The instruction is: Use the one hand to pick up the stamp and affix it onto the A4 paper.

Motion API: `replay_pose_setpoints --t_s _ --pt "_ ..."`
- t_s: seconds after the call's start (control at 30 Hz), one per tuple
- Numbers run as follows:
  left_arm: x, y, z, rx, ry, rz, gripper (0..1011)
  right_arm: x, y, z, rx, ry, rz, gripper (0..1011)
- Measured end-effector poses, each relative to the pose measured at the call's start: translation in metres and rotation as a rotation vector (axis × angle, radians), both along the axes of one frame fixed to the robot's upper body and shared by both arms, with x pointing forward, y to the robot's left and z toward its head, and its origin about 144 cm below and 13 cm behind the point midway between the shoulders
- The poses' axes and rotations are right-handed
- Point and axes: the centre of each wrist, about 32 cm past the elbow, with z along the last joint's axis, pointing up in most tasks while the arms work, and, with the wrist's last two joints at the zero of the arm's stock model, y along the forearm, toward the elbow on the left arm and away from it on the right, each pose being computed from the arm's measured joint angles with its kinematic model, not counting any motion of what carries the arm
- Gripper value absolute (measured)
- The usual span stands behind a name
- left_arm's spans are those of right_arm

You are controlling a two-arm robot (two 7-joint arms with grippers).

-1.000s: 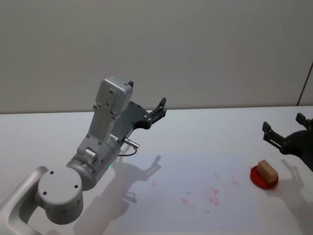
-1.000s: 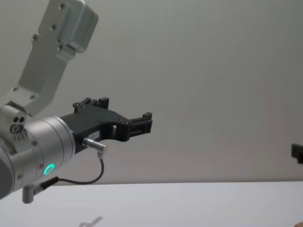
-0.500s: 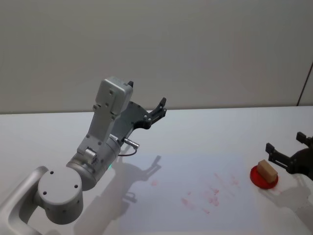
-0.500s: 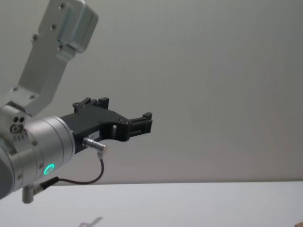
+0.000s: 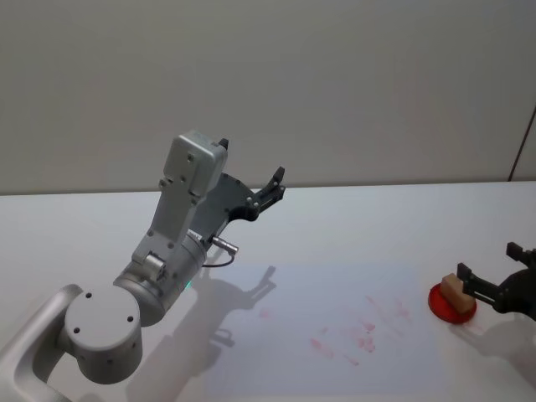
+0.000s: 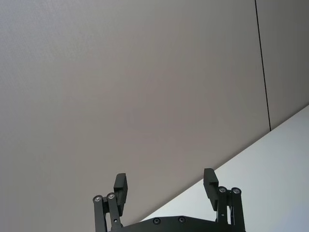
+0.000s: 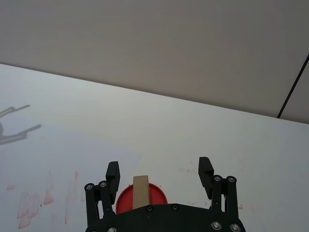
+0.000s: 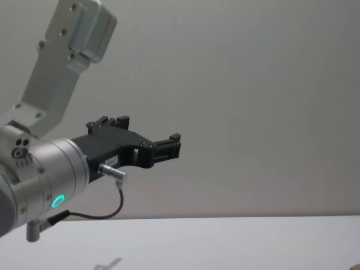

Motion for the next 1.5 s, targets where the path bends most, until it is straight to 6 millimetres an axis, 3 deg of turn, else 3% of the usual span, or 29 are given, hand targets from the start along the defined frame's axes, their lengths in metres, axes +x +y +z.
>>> replay_pose_setpoints --t_s 1.5 --pt "0.000 0.000 0.000 0.000 0.000 0.000 1001 0.005 0.012 -0.023 -0.085 0.061 0.033 1001"
